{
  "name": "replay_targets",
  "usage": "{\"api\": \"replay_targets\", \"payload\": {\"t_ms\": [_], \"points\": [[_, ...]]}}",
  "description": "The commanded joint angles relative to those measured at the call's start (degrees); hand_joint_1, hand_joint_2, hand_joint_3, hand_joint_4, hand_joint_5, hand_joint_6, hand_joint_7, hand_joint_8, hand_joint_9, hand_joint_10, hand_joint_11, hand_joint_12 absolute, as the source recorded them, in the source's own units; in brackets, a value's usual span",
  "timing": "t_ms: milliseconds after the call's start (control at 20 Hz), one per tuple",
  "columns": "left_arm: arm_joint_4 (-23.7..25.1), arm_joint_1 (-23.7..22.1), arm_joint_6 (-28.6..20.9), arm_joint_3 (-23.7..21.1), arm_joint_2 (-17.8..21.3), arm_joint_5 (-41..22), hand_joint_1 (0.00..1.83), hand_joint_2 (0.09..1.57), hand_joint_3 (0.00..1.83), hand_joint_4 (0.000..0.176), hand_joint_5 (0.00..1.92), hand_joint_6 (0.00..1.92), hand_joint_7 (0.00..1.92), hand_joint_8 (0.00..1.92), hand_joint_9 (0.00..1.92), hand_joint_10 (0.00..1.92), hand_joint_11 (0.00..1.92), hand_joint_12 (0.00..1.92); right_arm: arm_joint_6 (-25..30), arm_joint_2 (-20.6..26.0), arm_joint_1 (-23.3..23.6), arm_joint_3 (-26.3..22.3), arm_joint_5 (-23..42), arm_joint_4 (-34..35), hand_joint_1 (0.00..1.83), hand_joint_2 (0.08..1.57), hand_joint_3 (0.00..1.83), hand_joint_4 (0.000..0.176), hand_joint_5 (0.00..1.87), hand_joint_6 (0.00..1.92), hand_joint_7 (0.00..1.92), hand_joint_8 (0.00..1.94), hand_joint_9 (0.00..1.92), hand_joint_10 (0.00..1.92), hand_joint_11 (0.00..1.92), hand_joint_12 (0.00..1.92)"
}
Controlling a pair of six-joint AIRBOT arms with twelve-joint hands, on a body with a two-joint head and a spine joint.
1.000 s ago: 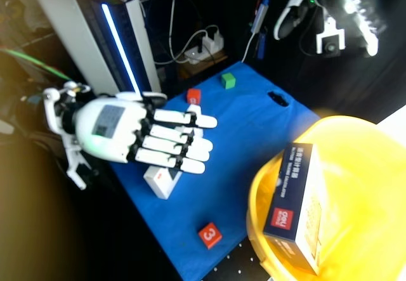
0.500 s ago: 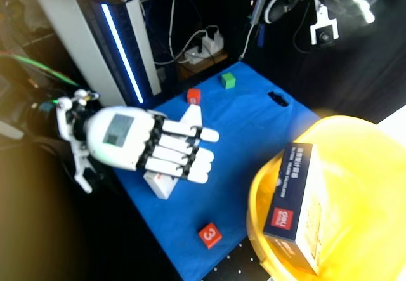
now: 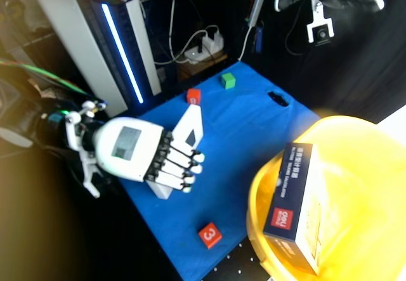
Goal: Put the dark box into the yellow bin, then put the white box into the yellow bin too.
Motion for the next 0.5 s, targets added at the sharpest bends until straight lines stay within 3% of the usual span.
{"api": "replay_targets", "payload": {"t_ms": [0,50,100,150,200,250,400,450], "points": [[-3.0,-0.2,-0.1,0.0,0.3,-6.9,0.69,0.97,0.0,0.028,0.06,0.02,0.05,0.0,0.09,0.0,0.04,0.24,0.2,-0.1,0.2,0.4,6.6,0.2,1.37,1.05,0.0,0.0,0.99,0.86,1.33,0.4,1.07,0.73,0.66,0.95],[-3.1,-0.1,0.0,0.0,0.3,-6.7,0.71,0.97,0.0,0.036,0.07,0.02,0.05,0.0,0.09,0.0,0.03,0.23,0.2,-0.1,0.2,0.4,6.6,0.2,1.39,1.05,0.0,0.0,0.98,0.83,1.29,0.52,1.01,0.95,0.65,0.99],[-3.1,0.0,0.0,0.0,0.2,-6.4,0.75,0.95,0.0,0.032,0.06,0.01,0.05,0.0,0.08,0.0,0.01,0.23,0.2,-0.1,0.2,0.5,6.6,0.2,1.39,1.06,0.0,0.0,1.01,0.76,1.21,0.67,0.99,1.06,0.67,1.08],[-3.1,0.1,0.0,0.0,0.2,-6.3,0.76,0.93,0.0,0.022,0.06,0.01,0.06,0.0,0.08,0.0,0.01,0.22,0.2,-0.1,0.2,0.6,6.6,0.2,1.39,1.07,0.0,0.0,1.01,0.72,1.17,0.73,0.98,1.11,0.69,1.15],[-3.1,0.2,0.0,0.0,0.1,-6.3,0.77,0.92,0.0,0.024,0.05,0.0,0.08,0.01,0.11,0.01,0.02,0.23,0.2,-0.1,0.2,0.6,6.6,0.2,1.39,1.07,0.0,0.0,1.0,0.75,1.13,0.81,0.97,1.13,0.7,1.17],[-3.1,0.3,0.0,0.0,0.1,-6.2,0.79,0.92,0.0,0.033,0.03,0.0,0.09,0.01,0.1,0.01,0.01,0.23,0.2,-0.1,0.3,0.7,6.7,0.2,1.39,1.08,0.0,0.0,0.98,0.77,1.15,0.77,0.95,1.19,0.76,1.28],[-3.2,0.4,0.0,0.0,-0.1,-6.0,0.81,0.91,0.0,0.042,0.06,0.01,0.12,0.02,0.11,0.01,0.02,0.23,0.2,-0.1,1.4,0.6,6.7,-0.1,1.39,1.08,0.0,0.0,0.94,0.82,1.12,0.81,0.98,1.18,0.87,1.3],[-3.2,0.5,0.0,0.1,-0.2,-5.9,0.84,0.9,0.0,0.046,0.08,0.02,0.13,0.02,0.11,0.01,0.02,0.23,0.2,-0.1,2.2,0.6,6.7,-0.6,1.31,1.06,0.0,0.0,1.02,0.75,1.21,0.76,1.12,0.9,0.95,1.3]]}}
